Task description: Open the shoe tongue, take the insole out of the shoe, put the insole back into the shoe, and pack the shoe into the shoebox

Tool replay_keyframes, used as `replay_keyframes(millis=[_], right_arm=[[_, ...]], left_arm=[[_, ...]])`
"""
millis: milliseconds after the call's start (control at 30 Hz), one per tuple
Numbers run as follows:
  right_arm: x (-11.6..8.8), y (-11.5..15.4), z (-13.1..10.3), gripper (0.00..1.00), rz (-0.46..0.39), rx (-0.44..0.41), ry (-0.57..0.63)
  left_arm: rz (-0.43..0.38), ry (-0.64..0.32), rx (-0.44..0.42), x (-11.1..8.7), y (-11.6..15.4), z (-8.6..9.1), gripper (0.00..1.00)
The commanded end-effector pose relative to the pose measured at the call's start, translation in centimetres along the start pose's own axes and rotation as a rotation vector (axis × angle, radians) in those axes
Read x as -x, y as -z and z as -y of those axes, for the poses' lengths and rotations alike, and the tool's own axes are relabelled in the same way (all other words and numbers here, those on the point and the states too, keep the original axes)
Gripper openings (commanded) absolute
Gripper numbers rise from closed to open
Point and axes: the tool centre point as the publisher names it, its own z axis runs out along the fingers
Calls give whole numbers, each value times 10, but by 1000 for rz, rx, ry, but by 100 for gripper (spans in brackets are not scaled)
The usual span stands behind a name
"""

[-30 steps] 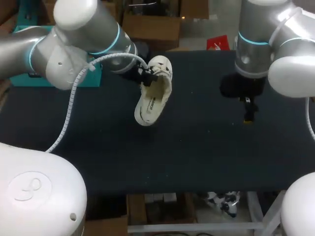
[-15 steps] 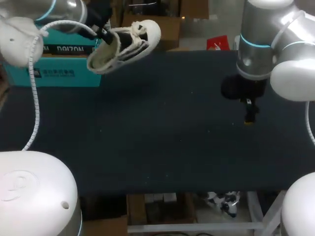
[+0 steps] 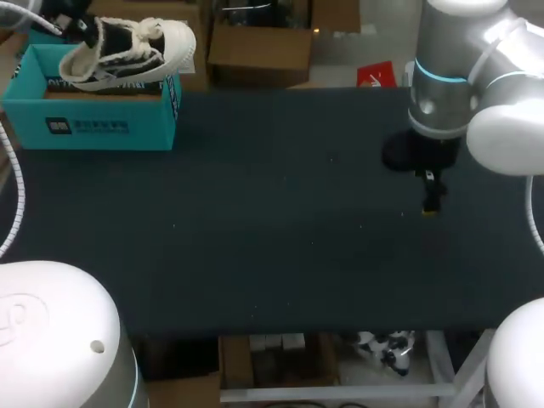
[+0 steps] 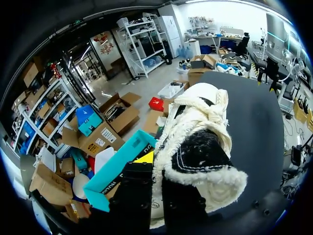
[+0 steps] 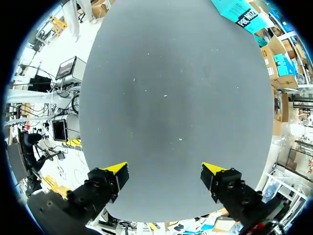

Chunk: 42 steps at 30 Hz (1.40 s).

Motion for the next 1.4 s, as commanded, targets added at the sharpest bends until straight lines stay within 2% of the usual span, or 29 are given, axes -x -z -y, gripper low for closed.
replay_keyframes(millis=[33,167,500,833,1033,1100,1400], right_arm=[[-1,1,0,100,0,-2,0],[-1,1,0,100,0,-2,0],[-1,1,0,100,0,-2,0],[-1,1,0,100,0,-2,0],[-1,1,0,100,0,-2,0],[-1,1,0,100,0,-2,0],[-1,1,0,100,0,-2,0]], left_arm=[[-77,9,1,52,-13,-10,0],[-49,35,17,79,-23,-20,0],[-41,31,97,115,-60,-56,0],[-49,27,196,125,-77,-107,0],[-93,15,246,126,-85,-126,0],[-90,6,274,125,-94,-132,0],[-168,-24,389,124,-137,-153,0]])
